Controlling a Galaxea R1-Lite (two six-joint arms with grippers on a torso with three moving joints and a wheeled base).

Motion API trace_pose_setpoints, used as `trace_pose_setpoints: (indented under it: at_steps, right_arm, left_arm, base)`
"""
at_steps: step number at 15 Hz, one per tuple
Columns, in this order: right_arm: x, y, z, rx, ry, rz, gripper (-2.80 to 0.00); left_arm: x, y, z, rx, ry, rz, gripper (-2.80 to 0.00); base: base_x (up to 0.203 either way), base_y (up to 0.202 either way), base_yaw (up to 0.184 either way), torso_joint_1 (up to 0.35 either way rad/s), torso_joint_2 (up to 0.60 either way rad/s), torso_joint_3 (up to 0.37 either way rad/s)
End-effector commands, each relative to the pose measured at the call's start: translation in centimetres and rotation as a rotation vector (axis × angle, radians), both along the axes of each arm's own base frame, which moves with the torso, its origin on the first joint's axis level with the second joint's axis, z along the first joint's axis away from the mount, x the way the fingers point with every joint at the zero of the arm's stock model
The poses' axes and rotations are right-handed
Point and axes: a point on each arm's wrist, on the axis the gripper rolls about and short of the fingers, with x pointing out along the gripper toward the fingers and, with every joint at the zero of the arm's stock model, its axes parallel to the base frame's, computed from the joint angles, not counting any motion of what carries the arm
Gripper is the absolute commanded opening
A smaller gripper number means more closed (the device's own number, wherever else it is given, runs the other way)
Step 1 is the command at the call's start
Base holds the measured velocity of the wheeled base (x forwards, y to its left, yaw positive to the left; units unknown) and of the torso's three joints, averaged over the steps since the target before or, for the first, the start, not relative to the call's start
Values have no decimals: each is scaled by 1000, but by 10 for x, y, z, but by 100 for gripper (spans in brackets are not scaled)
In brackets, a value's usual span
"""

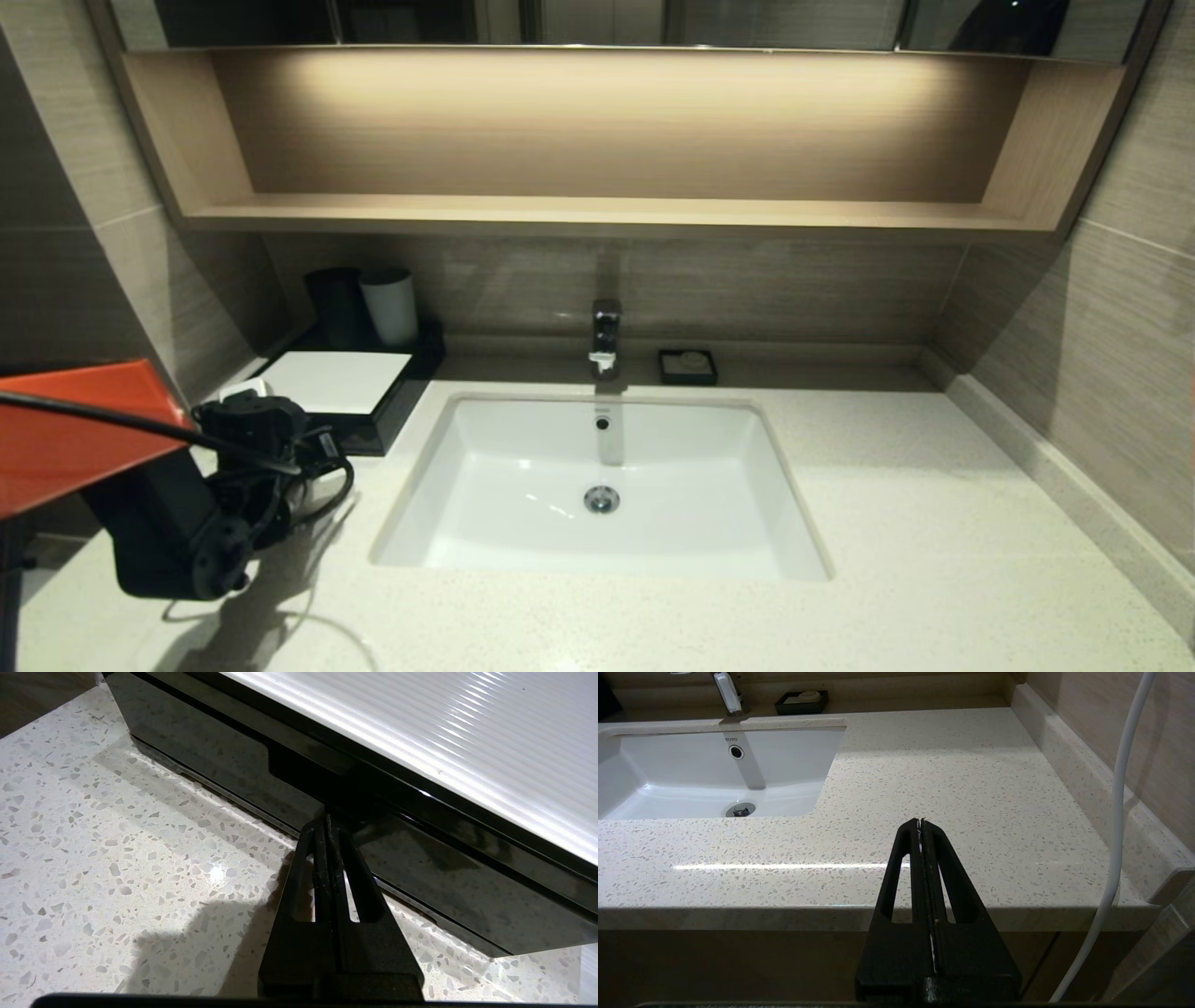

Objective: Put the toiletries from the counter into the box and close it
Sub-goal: Close the drawer

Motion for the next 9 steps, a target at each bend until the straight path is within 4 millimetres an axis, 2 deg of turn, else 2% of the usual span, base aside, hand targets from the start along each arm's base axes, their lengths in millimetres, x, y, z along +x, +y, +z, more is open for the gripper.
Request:
trace_pose_setpoints:
  at_steps: [1,7,9]
  right_arm:
    - [0,0,0,0,-1,1,-280]
    - [0,0,0,0,1,0,-280]
    - [0,0,0,0,1,1,-280]
  left_arm:
    - [3,0,-1,-2,-13,3,-280]
    - [5,0,6,-2,-38,1,-280]
    - [0,0,9,-2,-37,3,-280]
  base:
    - [0,0,0,0,0,0]
    - [0,0,0,0,0,0]
    - [0,0,0,0,0,0]
